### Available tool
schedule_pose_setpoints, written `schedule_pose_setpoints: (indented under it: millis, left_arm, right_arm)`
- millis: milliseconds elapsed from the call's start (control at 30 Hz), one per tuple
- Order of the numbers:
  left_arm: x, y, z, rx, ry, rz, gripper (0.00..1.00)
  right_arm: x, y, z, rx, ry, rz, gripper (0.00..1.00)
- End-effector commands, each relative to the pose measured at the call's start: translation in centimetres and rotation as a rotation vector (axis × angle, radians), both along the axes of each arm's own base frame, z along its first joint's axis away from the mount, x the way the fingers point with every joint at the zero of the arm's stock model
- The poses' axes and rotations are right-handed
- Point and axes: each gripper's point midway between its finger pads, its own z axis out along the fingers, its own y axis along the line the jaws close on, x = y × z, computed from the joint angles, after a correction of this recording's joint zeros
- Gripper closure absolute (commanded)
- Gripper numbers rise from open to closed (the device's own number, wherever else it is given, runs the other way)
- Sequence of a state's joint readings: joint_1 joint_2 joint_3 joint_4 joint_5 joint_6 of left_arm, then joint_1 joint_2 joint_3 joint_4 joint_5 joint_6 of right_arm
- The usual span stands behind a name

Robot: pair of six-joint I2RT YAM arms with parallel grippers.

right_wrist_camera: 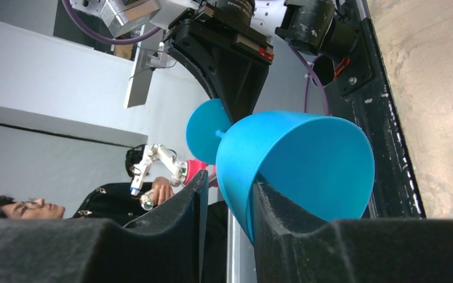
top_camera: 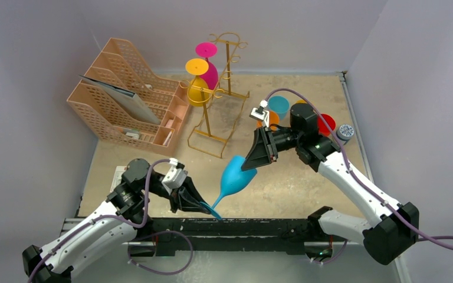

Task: Take the wine glass off the wine glass rack
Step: Place the wine glass at the center of the board.

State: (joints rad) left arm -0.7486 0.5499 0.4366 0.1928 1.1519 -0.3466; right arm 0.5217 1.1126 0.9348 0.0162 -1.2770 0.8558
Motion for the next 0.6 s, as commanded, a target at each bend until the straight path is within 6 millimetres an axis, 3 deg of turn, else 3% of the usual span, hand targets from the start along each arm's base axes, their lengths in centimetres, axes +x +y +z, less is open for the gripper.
schedule_pose_setpoints:
  millis: [0,300,567]
  left_arm:
    - [0.35,0.00,1.85,-0.036,-0.054,0.026,1.00]
    - [0.47,0.06,1.42,-0.031,-0.063,0.039,1.00]
    - [0.57,-0.03,1.39,-0.024,-0.062,0.038,1.00]
  right_arm:
    - [-1.68,-0.69,1.58,0.033,-0.015,0.081,0.71]
    - [-1.68,-0.67,2.35,0.047,-0.031,0.072,0.99]
    - [-1.71,-0.69,2.36,0.048,-0.039,0.053,1.00]
